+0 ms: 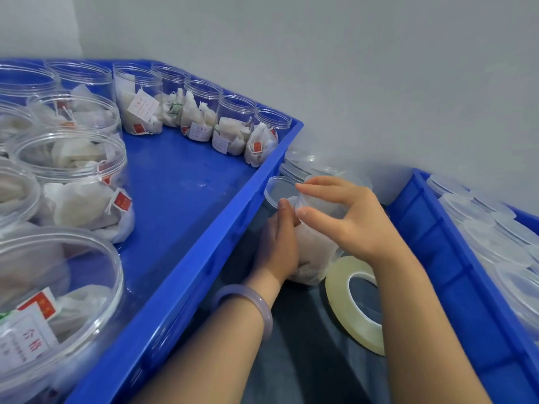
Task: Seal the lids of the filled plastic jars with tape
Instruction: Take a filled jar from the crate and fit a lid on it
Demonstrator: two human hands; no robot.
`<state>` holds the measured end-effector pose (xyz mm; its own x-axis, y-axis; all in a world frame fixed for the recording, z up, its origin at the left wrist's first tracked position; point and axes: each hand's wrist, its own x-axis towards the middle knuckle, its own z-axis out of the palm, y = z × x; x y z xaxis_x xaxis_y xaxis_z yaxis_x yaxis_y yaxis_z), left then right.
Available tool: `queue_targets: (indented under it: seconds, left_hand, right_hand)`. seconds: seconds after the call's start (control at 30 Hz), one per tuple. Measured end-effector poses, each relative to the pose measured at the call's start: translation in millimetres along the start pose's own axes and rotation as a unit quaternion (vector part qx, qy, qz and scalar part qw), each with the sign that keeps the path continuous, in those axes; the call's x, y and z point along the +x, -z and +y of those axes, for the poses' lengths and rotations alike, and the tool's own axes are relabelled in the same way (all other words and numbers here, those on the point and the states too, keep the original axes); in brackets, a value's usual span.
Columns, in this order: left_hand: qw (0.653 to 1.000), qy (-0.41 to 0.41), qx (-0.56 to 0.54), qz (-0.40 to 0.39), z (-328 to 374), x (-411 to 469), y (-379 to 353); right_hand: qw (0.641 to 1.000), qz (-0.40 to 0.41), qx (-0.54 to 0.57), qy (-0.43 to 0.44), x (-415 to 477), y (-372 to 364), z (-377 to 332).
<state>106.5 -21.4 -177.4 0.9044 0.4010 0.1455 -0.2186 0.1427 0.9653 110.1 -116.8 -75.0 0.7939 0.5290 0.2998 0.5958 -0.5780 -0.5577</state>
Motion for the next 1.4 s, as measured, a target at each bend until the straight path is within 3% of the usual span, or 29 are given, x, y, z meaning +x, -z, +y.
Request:
queue_targets:
  seconds: [0.07,0.17,0.23,0.3,0.37,0.43,0.53,0.63,0.73,0.83,0.97,1.07,1.27,1.4]
  left_hand:
    - [1.0,-0.003,-0.008,0.012,2.3,-0.8,-0.1]
    - [0.999,-0.02,-0.008,0.043,2.4,-4.5,-4.6]
    - [0.995,-0.055,0.027,0.079,0.2,-7.9,-9.3]
    - [0.986,-0.088,0.113,0.089,-1.7,-8.4,-10.7]
    - [0.98,-0.1,0.156,0.078,-4.9,-5.0,-9.6]
    - [0.987,-0.067,0.126,0.071,-4.7,-3.6,-8.2]
    - [0.995,-0.038,0.035,0.085,-0.1,-5.3,-10.1]
    - [0.992,-0.067,-0.014,0.103,11.3,-6.9,-7.1]
    - [0.999,-0.037,0.01,0.022,10.3,1.3,2.0]
    - [0.998,-0.02,-0.017,-0.059,6.8,3.1,6.0]
    - [0.998,-0.062,-0.023,0.021,14.6,-8.9,-2.0]
    - [0.996,-0.05,-0.012,0.077,11.5,-10.0,-3.6]
    - [0.991,-0.058,0.055,0.111,3.9,-7.7,0.8]
    - [0.98,-0.077,0.1,0.157,7.5,-4.4,3.4]
  right_hand:
    - [1.0,-0.017,-0.019,0.008,0.5,0.3,0.6]
    - [0.999,0.03,-0.033,-0.01,-2.8,-7.8,-1.9]
    - [0.987,0.106,-0.096,-0.074,-3.4,-19.4,-7.8]
    - [0.952,0.155,-0.215,-0.151,-2.9,-31.4,-17.5]
    - [0.934,0.123,-0.286,-0.175,-2.4,-38.6,-25.0]
    - [0.941,0.051,-0.296,-0.157,-7.7,-32.5,-27.7]
    - [0.957,-0.053,-0.235,-0.16,-23.1,3.1,-26.2]
    - [0.974,-0.052,-0.154,-0.16,-37.0,27.7,-18.6]
    - [0.988,0.006,-0.07,-0.14,-33.2,29.2,-4.8]
    - [0.995,-0.009,0.009,-0.099,-30.0,18.3,2.3]
    - [0.991,0.054,0.097,-0.075,-22.6,-4.4,9.6]
    - [0.983,0.137,0.087,-0.091,-20.2,-19.8,11.5]
    - [0.963,0.234,0.082,-0.103,-26.0,-41.0,10.1]
    - [0.962,0.191,0.14,-0.139,-43.7,-44.8,6.4]
